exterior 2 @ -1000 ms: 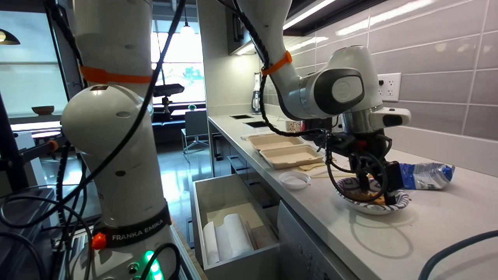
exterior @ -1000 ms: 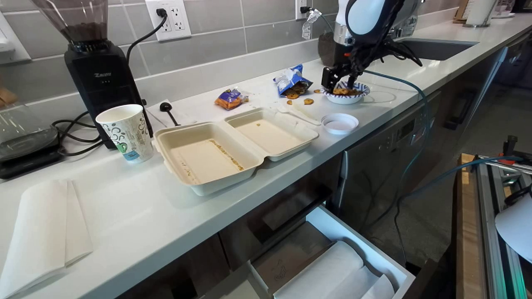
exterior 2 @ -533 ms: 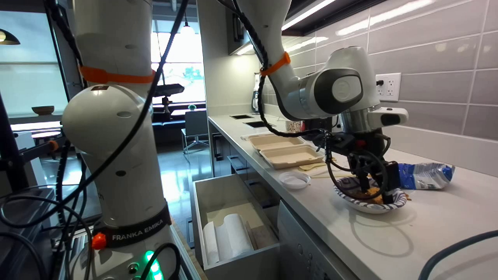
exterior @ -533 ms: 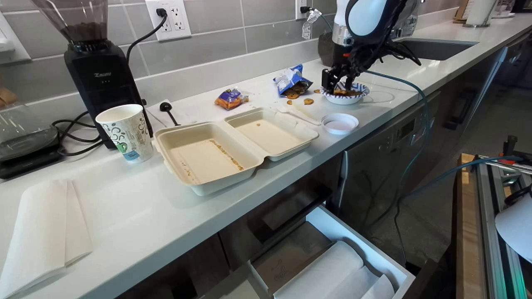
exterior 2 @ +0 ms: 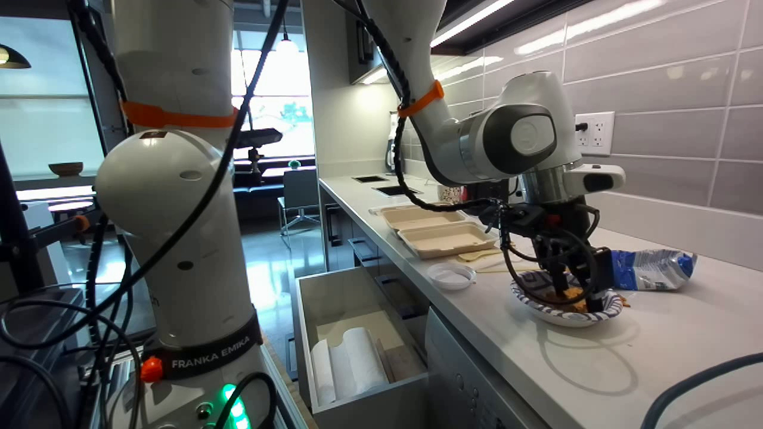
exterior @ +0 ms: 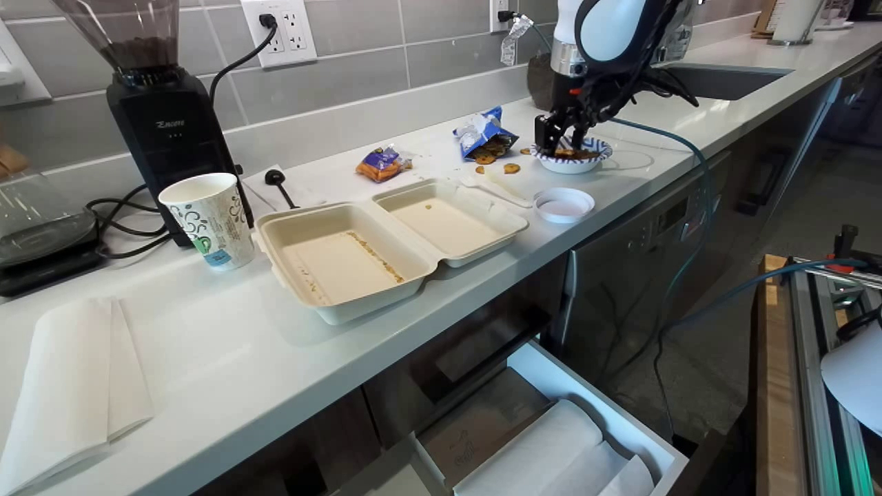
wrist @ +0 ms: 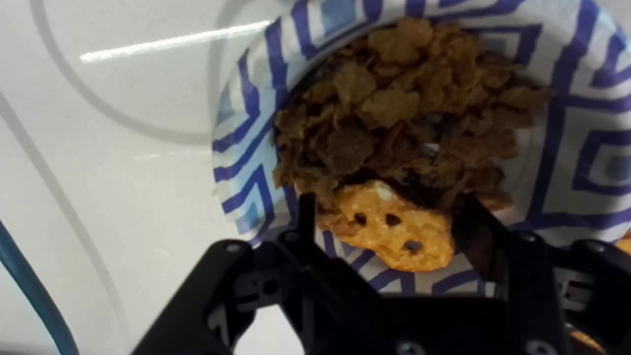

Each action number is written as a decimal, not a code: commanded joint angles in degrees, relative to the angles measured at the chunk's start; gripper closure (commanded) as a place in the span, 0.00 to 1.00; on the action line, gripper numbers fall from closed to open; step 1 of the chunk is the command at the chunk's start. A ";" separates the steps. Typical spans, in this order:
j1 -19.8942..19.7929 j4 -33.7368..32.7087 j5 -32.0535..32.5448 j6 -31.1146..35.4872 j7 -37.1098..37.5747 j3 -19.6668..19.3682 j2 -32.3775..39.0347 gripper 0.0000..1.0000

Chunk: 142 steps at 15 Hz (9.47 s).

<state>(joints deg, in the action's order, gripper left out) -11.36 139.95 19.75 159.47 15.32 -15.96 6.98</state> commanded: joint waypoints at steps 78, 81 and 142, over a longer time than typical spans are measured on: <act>1.45 1.68 6.25 0.69 23.56 -2.20 -1.23 0.31; 1.43 1.93 6.90 0.71 23.77 -2.21 -1.89 0.34; 3.63 -1.38 7.64 0.40 23.28 -4.02 1.30 0.45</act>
<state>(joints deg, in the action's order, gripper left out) -8.63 137.95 26.49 159.42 38.04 -19.11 8.80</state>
